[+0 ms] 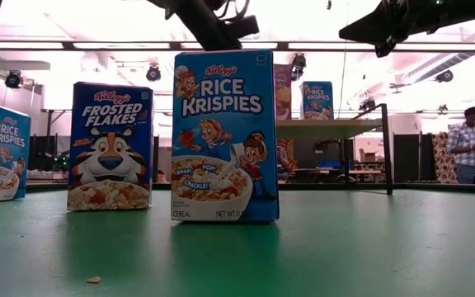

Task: Stack cereal on shelf
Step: Put the pink cereal on the shelf aligned with the other pink cereal boxes

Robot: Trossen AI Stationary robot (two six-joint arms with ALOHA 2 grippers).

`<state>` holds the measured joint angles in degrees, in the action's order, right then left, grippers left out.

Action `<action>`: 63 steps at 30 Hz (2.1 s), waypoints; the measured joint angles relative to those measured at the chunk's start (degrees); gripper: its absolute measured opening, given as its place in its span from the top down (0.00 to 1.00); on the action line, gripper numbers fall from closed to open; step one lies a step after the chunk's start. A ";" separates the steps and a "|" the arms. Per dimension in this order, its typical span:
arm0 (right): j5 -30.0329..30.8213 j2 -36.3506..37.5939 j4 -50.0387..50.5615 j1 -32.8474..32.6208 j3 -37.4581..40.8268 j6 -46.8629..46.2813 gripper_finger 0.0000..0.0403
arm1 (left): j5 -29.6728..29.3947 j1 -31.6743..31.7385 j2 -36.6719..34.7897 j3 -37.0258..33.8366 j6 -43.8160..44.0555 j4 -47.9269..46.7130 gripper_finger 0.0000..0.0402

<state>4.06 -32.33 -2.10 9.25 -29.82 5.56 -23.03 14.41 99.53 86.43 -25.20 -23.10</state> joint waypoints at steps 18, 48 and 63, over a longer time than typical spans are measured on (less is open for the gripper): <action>0.02 0.00 0.13 0.00 0.07 0.54 0.98 | 4.48 -0.22 1.75 0.09 1.89 3.62 1.00; 0.04 0.01 -0.14 0.00 0.07 1.38 0.98 | 16.45 -3.42 1.41 0.22 9.86 5.76 1.00; 0.04 0.00 -0.33 0.02 0.07 1.96 0.98 | 0.28 -3.26 1.79 0.22 9.47 10.15 1.00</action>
<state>4.10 -32.34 -2.44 9.28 -29.76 7.53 -22.74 11.16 101.32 86.65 -15.73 -12.95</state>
